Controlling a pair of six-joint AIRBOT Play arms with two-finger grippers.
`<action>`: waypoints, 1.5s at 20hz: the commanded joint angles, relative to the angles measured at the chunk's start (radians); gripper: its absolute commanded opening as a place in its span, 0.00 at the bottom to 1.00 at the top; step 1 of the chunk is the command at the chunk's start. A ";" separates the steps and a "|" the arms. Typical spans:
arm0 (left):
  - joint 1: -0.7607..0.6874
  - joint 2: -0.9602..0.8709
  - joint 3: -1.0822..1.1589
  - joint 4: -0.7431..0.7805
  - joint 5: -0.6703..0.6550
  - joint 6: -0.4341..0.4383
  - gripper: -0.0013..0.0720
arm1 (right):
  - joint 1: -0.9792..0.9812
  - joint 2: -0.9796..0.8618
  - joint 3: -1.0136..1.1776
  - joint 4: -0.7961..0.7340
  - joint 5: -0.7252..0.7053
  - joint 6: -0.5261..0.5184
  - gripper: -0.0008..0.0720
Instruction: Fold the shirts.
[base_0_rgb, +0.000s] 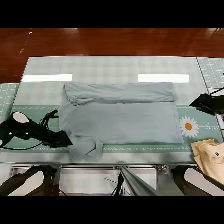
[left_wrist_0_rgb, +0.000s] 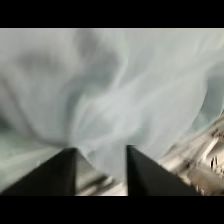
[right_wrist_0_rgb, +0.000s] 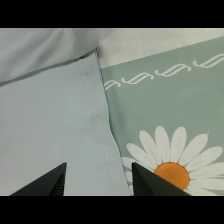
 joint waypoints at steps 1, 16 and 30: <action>-0.024 -0.018 0.000 -0.111 0.103 -0.014 0.28 | 0.000 0.001 0.000 -0.002 0.027 0.000 0.66; -0.024 -0.019 0.000 -0.103 0.052 0.026 0.05 | -0.207 0.002 -0.322 -0.052 0.128 -0.089 0.79; -0.024 -0.019 0.000 -0.104 0.052 0.028 0.05 | -0.029 -0.002 -0.464 -0.026 -0.001 -0.033 0.46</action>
